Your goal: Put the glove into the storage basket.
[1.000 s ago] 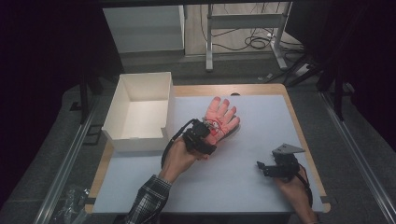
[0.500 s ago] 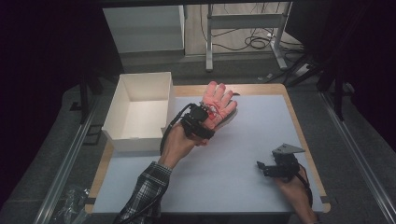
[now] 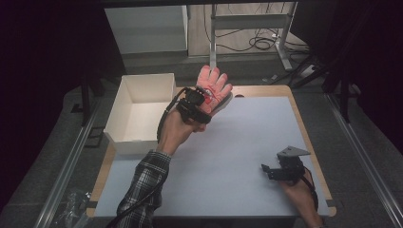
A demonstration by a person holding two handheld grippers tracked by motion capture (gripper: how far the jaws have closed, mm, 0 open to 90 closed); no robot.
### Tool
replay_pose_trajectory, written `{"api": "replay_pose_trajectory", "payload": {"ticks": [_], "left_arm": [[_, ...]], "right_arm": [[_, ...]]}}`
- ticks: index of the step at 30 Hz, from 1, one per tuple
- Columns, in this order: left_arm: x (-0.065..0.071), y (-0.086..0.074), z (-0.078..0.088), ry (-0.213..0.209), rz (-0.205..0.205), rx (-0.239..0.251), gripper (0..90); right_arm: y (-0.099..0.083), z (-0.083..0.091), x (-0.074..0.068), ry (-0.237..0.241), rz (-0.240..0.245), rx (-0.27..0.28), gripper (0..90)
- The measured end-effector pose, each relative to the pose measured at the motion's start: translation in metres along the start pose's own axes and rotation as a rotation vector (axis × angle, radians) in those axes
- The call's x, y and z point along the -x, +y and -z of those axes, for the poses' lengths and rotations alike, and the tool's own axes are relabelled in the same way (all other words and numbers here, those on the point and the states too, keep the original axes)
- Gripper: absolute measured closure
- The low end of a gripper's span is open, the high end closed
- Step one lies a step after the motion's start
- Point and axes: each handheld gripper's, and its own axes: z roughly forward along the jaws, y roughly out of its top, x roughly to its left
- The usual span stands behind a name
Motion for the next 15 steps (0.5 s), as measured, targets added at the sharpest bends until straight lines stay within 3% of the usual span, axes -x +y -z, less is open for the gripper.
{"api": "replay_pose_trajectory", "payload": {"ticks": [8, 15], "left_arm": [[-0.027, 0.003, 0.017, 0.057, 0.062, 0.015, 40.1], [-0.053, -0.004, 0.031, 0.119, 0.121, 0.021, 39.9]], "right_arm": [[0.000, 0.000, 0.000, 0.000, -0.002, 0.000, 19.9], [0.000, 0.000, 0.000, 0.000, 0.000, 0.001, 19.9]]}}
